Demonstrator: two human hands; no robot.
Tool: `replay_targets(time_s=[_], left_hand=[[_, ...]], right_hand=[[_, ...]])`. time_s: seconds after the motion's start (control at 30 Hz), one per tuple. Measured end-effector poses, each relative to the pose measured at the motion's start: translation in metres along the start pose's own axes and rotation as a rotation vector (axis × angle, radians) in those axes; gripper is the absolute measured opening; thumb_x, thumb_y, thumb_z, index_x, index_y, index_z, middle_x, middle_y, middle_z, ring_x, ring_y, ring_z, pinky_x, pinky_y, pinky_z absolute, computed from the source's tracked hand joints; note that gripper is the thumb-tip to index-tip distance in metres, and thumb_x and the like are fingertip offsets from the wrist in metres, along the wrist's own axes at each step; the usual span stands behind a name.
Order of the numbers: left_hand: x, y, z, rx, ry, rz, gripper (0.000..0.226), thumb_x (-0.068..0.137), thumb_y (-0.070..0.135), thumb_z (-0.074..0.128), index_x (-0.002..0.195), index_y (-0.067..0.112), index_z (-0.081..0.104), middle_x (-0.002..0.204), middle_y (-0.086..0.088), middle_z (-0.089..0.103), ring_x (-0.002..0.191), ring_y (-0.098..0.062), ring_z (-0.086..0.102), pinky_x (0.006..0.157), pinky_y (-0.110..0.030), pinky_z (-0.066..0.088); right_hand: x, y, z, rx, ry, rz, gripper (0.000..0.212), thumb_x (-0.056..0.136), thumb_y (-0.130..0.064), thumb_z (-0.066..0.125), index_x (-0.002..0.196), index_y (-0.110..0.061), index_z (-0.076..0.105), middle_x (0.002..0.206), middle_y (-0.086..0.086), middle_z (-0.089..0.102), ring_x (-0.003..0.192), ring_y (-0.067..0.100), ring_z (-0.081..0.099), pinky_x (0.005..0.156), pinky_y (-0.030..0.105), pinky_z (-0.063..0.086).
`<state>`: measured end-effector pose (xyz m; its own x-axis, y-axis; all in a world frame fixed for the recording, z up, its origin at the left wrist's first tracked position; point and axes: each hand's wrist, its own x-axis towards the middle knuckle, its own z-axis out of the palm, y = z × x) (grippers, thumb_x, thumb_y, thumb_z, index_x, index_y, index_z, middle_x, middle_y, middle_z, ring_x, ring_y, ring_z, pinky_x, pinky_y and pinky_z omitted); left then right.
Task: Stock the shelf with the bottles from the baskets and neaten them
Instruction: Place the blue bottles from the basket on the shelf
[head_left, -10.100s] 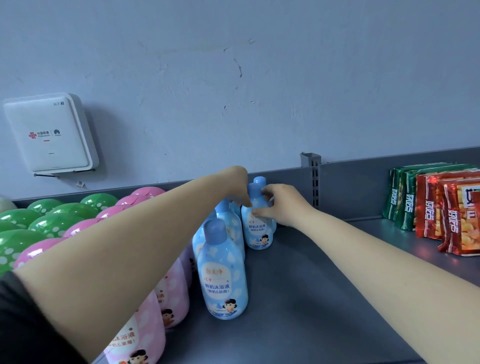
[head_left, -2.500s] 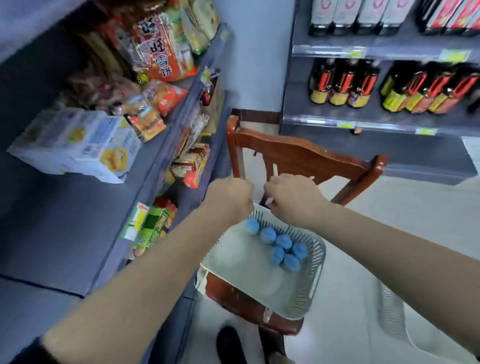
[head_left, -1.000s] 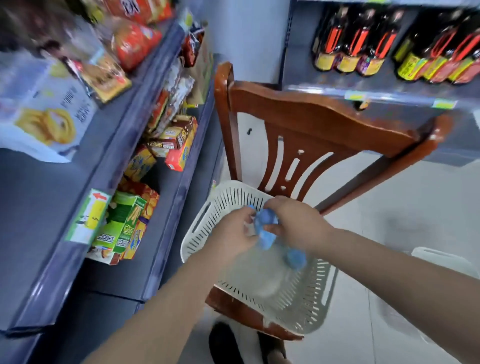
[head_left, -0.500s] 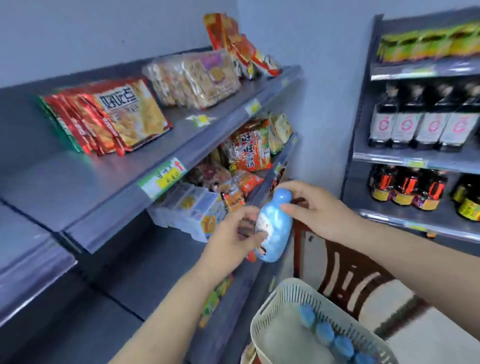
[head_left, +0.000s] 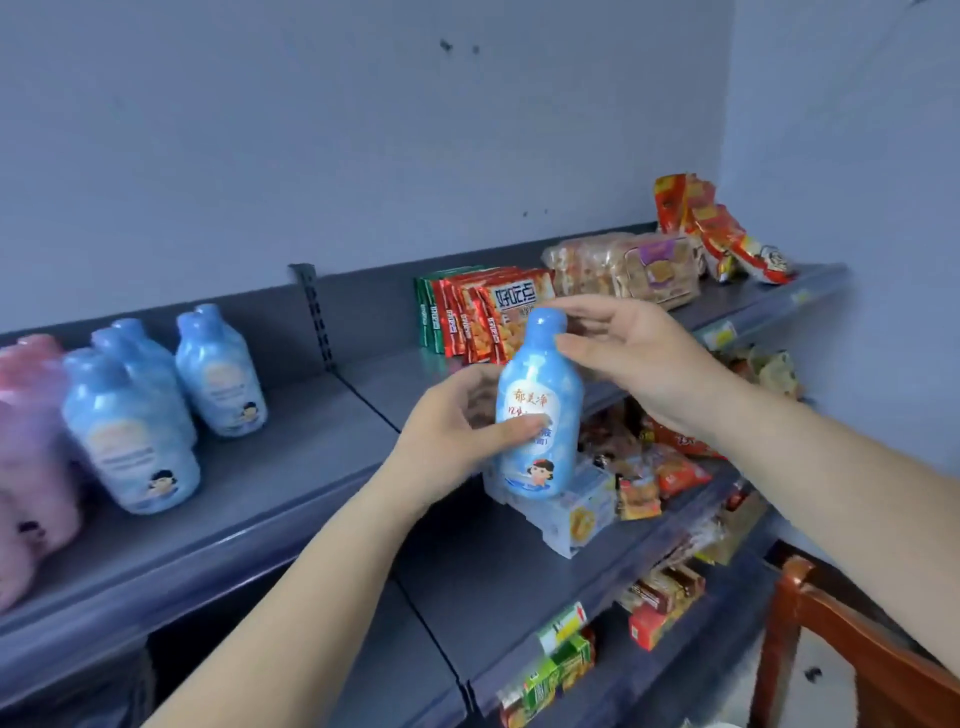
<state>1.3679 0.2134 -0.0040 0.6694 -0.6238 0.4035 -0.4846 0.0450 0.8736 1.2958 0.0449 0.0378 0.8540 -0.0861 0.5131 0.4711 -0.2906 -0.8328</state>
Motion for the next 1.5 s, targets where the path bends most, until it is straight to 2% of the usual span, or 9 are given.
replay_targets(time_s=[0.1,0.17,0.3,0.43,0.53,0.63,0.8,1.17,1.5], left_hand=[[-0.014,0.01,-0.021,0.068,0.147,0.004,0.047,0.061,0.032,0.081,0.102,0.022,0.062,0.101,-0.001,0.071,0.096,-0.022,0.066,0.085,-0.035,0.054],[-0.022,0.017,-0.037,0.146,0.224,0.011,0.039,0.072,0.021,0.08,0.105,0.02,0.061,0.099,0.004,0.07,0.089,-0.009,0.065,0.077,-0.021,0.053],[-0.038,0.029,-0.069,0.291,0.375,0.023,0.033,0.077,0.019,0.075,0.107,0.017,0.059,0.092,0.01,0.066,0.065,0.008,0.057,0.06,-0.008,0.045],[-0.05,0.037,-0.097,0.43,0.468,-0.004,0.033,0.077,0.021,0.076,0.104,0.017,0.057,0.083,0.013,0.062,0.058,0.01,0.054,0.054,-0.006,0.042],[-0.054,0.045,-0.123,0.541,0.508,-0.059,0.036,0.073,0.026,0.078,0.1,0.018,0.056,0.09,0.01,0.063,0.069,0.0,0.059,0.062,-0.012,0.048],[-0.052,0.059,-0.152,0.704,0.453,-0.139,0.04,0.074,0.031,0.077,0.106,0.016,0.058,0.101,0.004,0.066,0.086,-0.014,0.064,0.076,-0.024,0.05],[-0.04,0.084,-0.192,0.861,0.399,-0.133,0.032,0.08,0.022,0.073,0.108,0.012,0.062,0.092,0.007,0.061,0.083,-0.012,0.061,0.08,-0.023,0.048],[0.007,0.071,-0.242,1.076,0.273,-0.326,0.018,0.081,0.023,0.072,0.091,0.012,0.062,0.09,-0.004,0.063,0.081,-0.017,0.055,0.07,-0.024,0.045],[0.02,0.034,-0.261,1.11,0.229,-0.485,0.028,0.079,0.024,0.073,0.099,0.006,0.065,0.09,-0.005,0.066,0.077,-0.016,0.054,0.063,-0.02,0.043]], right_hand=[[0.019,-0.008,0.027,0.017,-0.035,-0.059,0.031,0.087,0.003,0.056,0.108,-0.019,0.059,0.103,-0.009,0.064,0.089,-0.008,0.062,0.083,0.012,0.049],[0.03,-0.012,0.045,-0.011,-0.065,-0.1,0.033,0.085,-0.002,0.062,0.107,-0.026,0.059,0.107,-0.009,0.065,0.095,-0.004,0.063,0.089,0.017,0.049],[0.046,-0.016,0.083,-0.157,-0.099,-0.107,0.03,0.07,-0.035,0.075,0.098,-0.034,0.065,0.1,0.0,0.07,0.098,0.021,0.065,0.091,0.044,0.051],[0.063,-0.02,0.116,-0.136,-0.168,-0.126,0.022,0.077,-0.022,0.074,0.097,-0.027,0.066,0.1,-0.002,0.072,0.097,0.016,0.066,0.092,0.045,0.051],[0.078,-0.027,0.137,-0.138,-0.225,-0.15,0.021,0.081,-0.016,0.071,0.099,-0.024,0.065,0.104,-0.001,0.071,0.101,0.014,0.065,0.095,0.041,0.049],[0.095,-0.03,0.155,-0.173,-0.27,-0.172,0.026,0.082,-0.017,0.07,0.108,-0.015,0.065,0.108,0.004,0.069,0.105,0.018,0.064,0.096,0.043,0.048],[0.13,-0.029,0.177,-0.207,-0.345,-0.189,0.031,0.084,-0.019,0.069,0.114,-0.013,0.064,0.111,0.004,0.068,0.107,0.019,0.062,0.098,0.042,0.046],[0.177,-0.005,0.214,-0.285,-0.374,-0.152,0.025,0.085,-0.021,0.068,0.109,-0.012,0.065,0.108,0.007,0.067,0.104,0.024,0.062,0.091,0.04,0.049],[0.183,0.027,0.239,-0.334,-0.431,-0.13,0.027,0.085,-0.021,0.068,0.109,-0.01,0.064,0.107,0.004,0.067,0.101,0.021,0.063,0.089,0.038,0.051]])
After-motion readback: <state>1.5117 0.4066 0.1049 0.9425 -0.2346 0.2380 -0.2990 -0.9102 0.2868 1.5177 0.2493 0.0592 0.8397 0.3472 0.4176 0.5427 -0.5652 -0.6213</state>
